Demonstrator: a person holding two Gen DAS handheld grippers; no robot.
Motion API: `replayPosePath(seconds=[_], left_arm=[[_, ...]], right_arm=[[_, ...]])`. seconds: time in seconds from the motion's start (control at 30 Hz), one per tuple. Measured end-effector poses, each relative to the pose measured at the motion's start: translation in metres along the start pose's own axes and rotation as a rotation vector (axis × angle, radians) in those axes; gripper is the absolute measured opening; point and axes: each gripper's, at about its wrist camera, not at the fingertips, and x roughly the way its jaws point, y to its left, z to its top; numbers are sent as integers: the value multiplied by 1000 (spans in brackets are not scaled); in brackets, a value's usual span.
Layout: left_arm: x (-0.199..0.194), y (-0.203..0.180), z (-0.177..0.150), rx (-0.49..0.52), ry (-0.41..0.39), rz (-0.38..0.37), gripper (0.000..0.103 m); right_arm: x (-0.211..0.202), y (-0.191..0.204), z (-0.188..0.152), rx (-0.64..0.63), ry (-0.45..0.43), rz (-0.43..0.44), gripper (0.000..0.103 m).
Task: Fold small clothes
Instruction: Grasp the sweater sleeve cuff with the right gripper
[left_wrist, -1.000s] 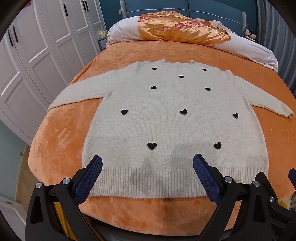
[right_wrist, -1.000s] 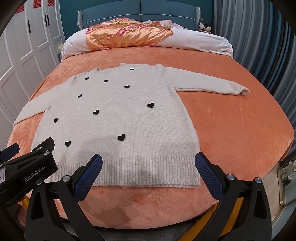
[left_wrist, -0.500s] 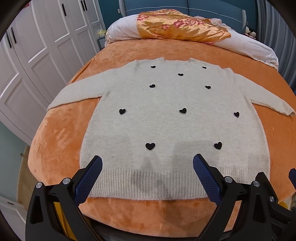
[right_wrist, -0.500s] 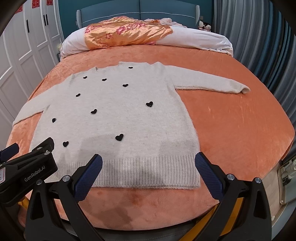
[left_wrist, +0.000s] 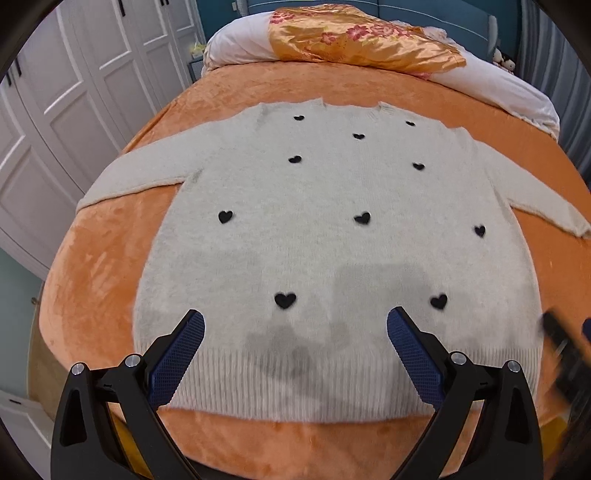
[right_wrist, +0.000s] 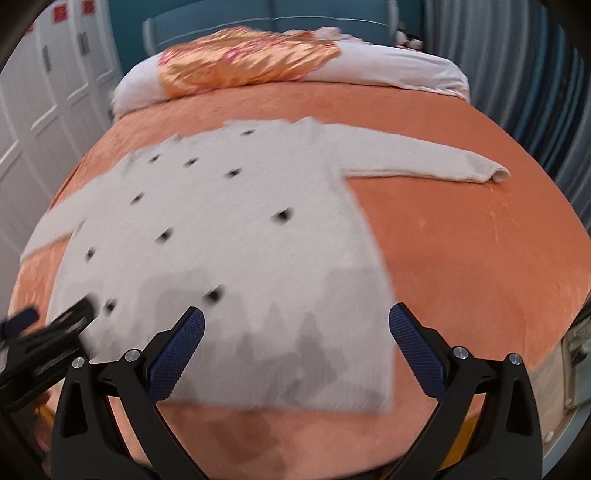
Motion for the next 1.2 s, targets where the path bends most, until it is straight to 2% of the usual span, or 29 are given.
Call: replayPosePath(seconds=[0.07, 0.13, 0.17, 0.4, 0.5, 0.8, 1.1, 1.2], left_arm=[[5, 3, 6, -7, -5, -3, 97], [9, 7, 12, -19, -13, 5, 97], [11, 9, 16, -27, -16, 2, 97], [30, 10, 34, -60, -3, 10, 97], [37, 4, 38, -52, -7, 21, 97], [52, -22, 39, 0, -1, 48, 97], [62, -32, 31, 40, 18, 69, 97], [64, -30, 32, 46, 17, 76, 97]], right_arm=[[18, -35, 23, 65, 5, -11, 98], [40, -78, 53, 127, -5, -59, 98], [53, -103, 71, 147, -4, -113, 98], [96, -192, 141, 201, -42, -256, 98], [117, -220, 159, 211, -51, -260, 98], [173, -271, 180, 285, -25, -200, 96], [205, -289, 184, 353, 12, -138, 76], [210, -291, 185, 374, 17, -135, 75]])
